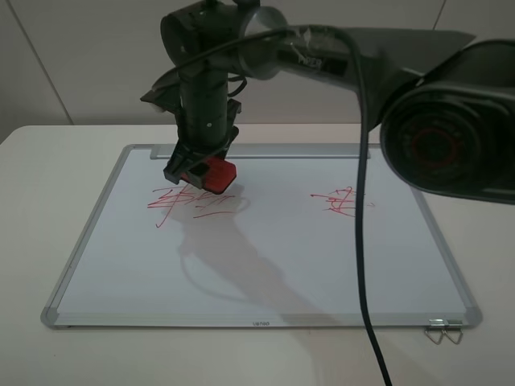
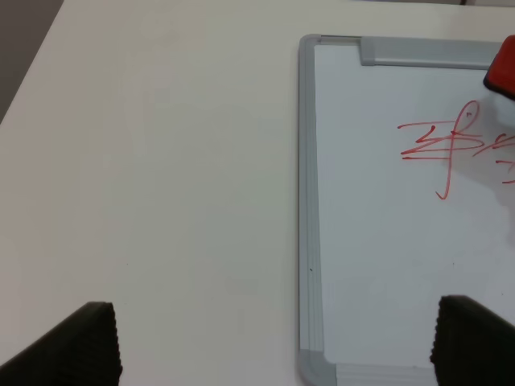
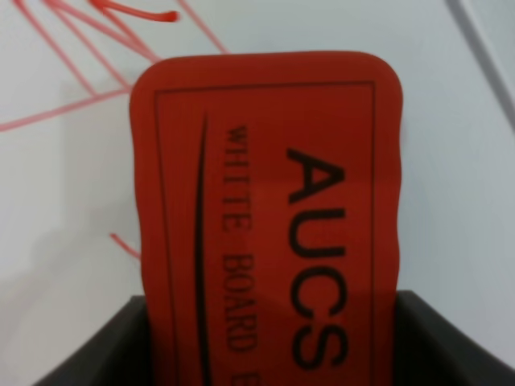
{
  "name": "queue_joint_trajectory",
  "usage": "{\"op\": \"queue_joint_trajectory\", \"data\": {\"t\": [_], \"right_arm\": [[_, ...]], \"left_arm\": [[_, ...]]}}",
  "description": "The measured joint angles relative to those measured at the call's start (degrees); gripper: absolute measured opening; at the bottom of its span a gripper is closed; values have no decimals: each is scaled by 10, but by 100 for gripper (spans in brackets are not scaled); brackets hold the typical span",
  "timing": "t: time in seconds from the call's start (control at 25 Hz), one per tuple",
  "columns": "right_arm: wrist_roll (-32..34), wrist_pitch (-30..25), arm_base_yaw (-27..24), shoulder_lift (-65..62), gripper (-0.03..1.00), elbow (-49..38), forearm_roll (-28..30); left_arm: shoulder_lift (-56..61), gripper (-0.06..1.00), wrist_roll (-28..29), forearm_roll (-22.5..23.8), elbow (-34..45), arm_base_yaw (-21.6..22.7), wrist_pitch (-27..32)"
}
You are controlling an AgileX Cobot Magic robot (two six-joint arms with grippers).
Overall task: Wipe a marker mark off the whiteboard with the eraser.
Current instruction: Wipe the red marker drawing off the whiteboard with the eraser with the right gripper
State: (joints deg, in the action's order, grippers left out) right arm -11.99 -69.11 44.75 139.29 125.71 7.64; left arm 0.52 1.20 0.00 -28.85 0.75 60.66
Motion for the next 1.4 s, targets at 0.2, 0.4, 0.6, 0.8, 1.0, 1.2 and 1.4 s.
{"op": "queue_joint_trajectory", "data": {"t": [0.2,0.4,0.6,0.8,1.0,1.2,1.4], "right_arm": [[3,10,68,0,51,0,-3],[21,58,103,5,51,0,-5],[31,68,106,26,51,0,-5],[32,69,99,43,51,0,-6],[33,72,86,61,51,0,-12],[33,73,73,75,51,0,-14],[33,68,64,79,51,6,-16]], "left_arm": [[0,77,0,0,0,0,0],[0,77,0,0,0,0,0],[0,77,0,0,0,0,0],[0,77,0,0,0,0,0],[0,77,0,0,0,0,0],[0,77,0,0,0,0,0],[0,77,0,0,0,0,0]]}}
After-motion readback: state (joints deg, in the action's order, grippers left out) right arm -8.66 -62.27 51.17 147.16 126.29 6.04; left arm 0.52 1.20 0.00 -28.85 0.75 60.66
